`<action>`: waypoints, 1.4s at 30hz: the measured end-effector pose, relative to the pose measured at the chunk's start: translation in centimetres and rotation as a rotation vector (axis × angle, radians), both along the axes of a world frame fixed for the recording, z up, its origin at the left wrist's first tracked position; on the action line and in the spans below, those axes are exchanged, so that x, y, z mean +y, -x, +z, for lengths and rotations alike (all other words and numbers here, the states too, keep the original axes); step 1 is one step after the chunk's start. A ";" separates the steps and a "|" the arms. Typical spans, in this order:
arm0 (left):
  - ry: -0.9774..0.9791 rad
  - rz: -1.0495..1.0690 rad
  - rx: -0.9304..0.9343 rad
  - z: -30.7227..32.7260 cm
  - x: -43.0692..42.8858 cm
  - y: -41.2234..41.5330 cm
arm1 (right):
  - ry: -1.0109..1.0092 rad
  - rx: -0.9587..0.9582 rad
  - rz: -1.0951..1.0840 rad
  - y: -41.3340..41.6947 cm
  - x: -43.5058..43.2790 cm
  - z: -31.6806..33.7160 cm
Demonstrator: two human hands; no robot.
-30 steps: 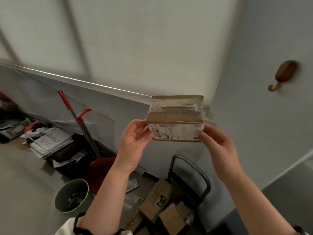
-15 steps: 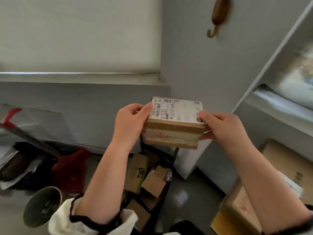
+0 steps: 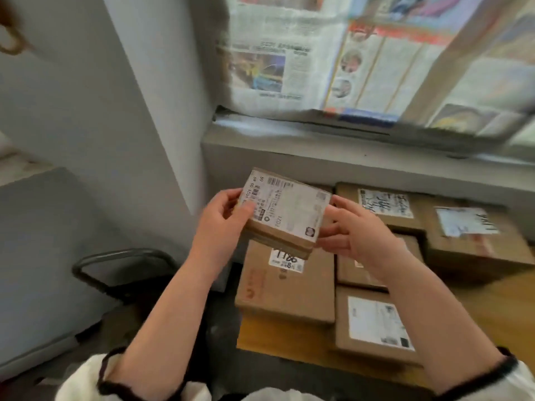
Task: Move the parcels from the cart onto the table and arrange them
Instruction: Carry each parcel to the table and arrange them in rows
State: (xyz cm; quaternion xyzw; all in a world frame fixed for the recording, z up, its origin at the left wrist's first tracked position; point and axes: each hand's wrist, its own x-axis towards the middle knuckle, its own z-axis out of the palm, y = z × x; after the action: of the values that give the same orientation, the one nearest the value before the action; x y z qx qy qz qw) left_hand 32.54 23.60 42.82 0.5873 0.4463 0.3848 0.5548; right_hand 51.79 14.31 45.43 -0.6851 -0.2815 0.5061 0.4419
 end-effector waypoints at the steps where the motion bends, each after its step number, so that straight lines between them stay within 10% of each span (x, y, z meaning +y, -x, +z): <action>1: 0.009 -0.055 -0.001 -0.2 -1.2 -2.8 | 0.027 0.046 -0.043 -2.4 -1.7 0.0; 15: -0.063 -0.492 0.385 -5.3 -16.0 -30.5 | 0.162 -0.047 -0.340 -27.2 -21.6 -3.9; 42: -0.592 -0.389 1.281 -14.8 -21.2 -33.2 | 0.286 -0.154 -0.398 -28.6 -20.1 -19.4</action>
State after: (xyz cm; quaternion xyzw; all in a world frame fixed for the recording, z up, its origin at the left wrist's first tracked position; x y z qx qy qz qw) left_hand 65.76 2.43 27.97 0.8910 0.4484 -0.0352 0.0612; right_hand 80.36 -5.78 26.01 -0.8191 -0.0996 0.3901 0.4087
